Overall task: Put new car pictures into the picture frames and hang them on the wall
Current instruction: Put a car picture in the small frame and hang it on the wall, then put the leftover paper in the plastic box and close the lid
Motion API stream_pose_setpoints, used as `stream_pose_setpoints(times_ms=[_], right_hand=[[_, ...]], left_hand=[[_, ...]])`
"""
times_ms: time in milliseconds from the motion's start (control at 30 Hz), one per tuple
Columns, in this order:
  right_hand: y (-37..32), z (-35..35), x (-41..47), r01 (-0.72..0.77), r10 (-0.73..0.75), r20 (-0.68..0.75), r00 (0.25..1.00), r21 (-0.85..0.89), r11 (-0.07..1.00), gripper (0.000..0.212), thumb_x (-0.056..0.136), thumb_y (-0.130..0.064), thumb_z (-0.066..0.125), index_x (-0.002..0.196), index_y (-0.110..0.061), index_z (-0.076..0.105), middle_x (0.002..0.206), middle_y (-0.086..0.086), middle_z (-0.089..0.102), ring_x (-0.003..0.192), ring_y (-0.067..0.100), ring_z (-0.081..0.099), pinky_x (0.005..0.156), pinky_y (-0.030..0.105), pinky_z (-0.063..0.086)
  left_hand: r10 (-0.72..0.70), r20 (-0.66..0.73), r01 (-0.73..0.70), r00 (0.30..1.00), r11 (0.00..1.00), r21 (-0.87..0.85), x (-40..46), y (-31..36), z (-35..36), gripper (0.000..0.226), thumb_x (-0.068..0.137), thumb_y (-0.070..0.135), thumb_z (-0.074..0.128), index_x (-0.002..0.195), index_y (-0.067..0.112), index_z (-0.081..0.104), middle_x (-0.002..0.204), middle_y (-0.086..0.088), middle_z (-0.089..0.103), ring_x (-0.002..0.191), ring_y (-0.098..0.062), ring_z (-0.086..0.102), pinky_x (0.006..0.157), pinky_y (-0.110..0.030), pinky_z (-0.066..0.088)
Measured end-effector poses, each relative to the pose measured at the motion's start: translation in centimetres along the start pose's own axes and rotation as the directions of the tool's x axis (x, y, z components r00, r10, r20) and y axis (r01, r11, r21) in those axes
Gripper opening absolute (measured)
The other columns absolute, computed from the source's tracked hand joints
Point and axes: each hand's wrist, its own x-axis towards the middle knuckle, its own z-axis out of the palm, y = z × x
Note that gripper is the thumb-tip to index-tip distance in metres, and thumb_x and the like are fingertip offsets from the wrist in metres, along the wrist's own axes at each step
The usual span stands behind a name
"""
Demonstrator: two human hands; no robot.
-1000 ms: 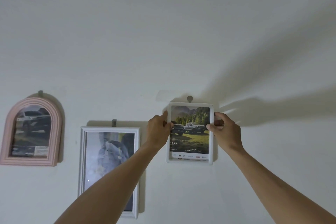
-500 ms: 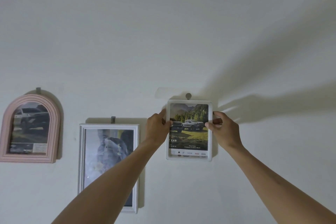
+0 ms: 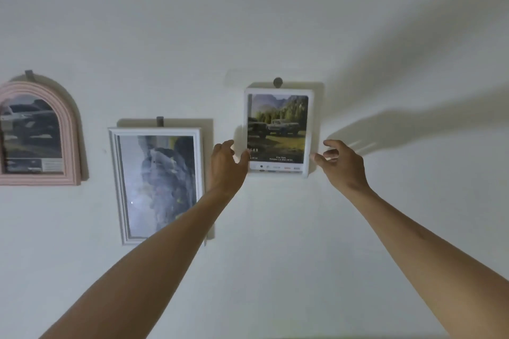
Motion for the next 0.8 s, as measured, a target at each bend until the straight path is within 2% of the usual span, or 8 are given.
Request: stream_pose_setpoints(times_ms=[100, 200, 367, 467, 600, 700, 800], right_hand=[[2.9, 1.7, -3.5, -0.070, 0.071, 0.050, 0.996, -0.011, 0.997, 0.055, 0.082, -0.050, 0.073, 0.128, -0.024, 0.058, 0.104, -0.005, 0.065, 0.095, 0.015, 0.065, 0.090, 0.035, 0.052], [6.3, 3.5, -8.0, -0.161, 0.165, 0.133, 0.977, -0.036, 0.986, 0.056, 0.082, -0.051, 0.072, 0.129, -0.025, 0.057, 0.107, -0.006, 0.064, 0.095, 0.014, 0.065, 0.090, 0.037, 0.052], [13.4, 5.6, -16.3, -0.306, 0.358, 0.321, 0.877, -0.202, 0.931, 0.061, 0.083, -0.054, 0.069, 0.133, -0.024, 0.054, 0.121, 0.000, 0.062, 0.107, 0.019, 0.062, 0.096, 0.041, 0.048], [17.8, 6.1, -21.2, -0.357, 0.491, 0.416, 0.765, -0.360, 0.862, 0.065, 0.084, -0.056, 0.067, 0.137, -0.024, 0.049, 0.131, 0.003, 0.056, 0.117, 0.022, 0.057, 0.097, 0.037, 0.045], [23.6, 5.7, -26.6, -0.384, 0.650, 0.461, 0.605, -0.546, 0.745, 0.073, 0.085, -0.054, 0.067, 0.143, -0.021, 0.041, 0.140, 0.011, 0.045, 0.124, 0.029, 0.052, 0.099, 0.038, 0.046], [27.8, 4.4, -29.2, -0.428, 0.746, 0.441, 0.499, -0.623, 0.655, 0.082, 0.084, -0.055, 0.069, 0.147, -0.015, 0.035, 0.144, 0.014, 0.041, 0.130, 0.032, 0.047, 0.101, 0.040, 0.046], [31.4, 3.3, -30.1, -0.478, 0.809, 0.403, 0.428, -0.658, 0.581, 0.091, 0.080, -0.059, 0.071, 0.148, -0.011, 0.032, 0.146, 0.016, 0.040, 0.132, 0.035, 0.045, 0.102, 0.045, 0.047]], left_hand=[[-0.101, -0.003, 0.101, 0.995, 0.995, -0.022, -4.8, -1.9, 1.5, 0.048, 0.093, 0.037, 0.060, 0.131, 0.008, 0.053, 0.117, -0.006, 0.060, 0.097, -0.020, 0.061, 0.078, -0.021, 0.040], [-0.168, 0.059, 0.166, 0.984, 0.985, 0.044, -10.2, -4.4, 3.0, 0.046, 0.093, 0.041, 0.058, 0.129, 0.013, 0.054, 0.114, -0.001, 0.061, 0.095, -0.019, 0.062, 0.081, -0.029, 0.048], [-0.364, 0.232, 0.322, 0.902, 0.925, 0.203, -19.7, -9.2, 5.2, 0.044, 0.094, 0.042, 0.054, 0.129, 0.015, 0.053, 0.120, -0.003, 0.060, 0.104, -0.024, 0.060, 0.086, -0.033, 0.043], [-0.497, 0.351, 0.386, 0.793, 0.857, 0.342, -25.2, -11.7, 6.1, 0.048, 0.095, 0.042, 0.053, 0.134, 0.014, 0.049, 0.128, -0.007, 0.054, 0.113, -0.028, 0.057, 0.092, -0.037, 0.041], [-0.677, 0.460, 0.413, 0.575, 0.725, 0.551, -31.9, -15.2, 6.8, 0.054, 0.093, 0.040, 0.058, 0.133, 0.007, 0.045, 0.133, -0.016, 0.046, 0.124, -0.034, 0.047, 0.096, -0.040, 0.039], [-0.783, 0.467, 0.381, 0.412, 0.613, 0.692, -35.8, -17.3, 6.9, 0.062, 0.088, 0.048, 0.064, 0.128, 0.004, 0.046, 0.133, -0.018, 0.046, 0.125, -0.036, 0.046, 0.096, -0.041, 0.042], [-0.836, 0.457, 0.346, 0.305, 0.544, 0.764, -38.6, -19.0, 7.5, 0.078, 0.080, 0.061, 0.066, 0.130, 0.005, 0.045, 0.133, -0.016, 0.047, 0.123, -0.035, 0.048, 0.096, -0.042, 0.045]])
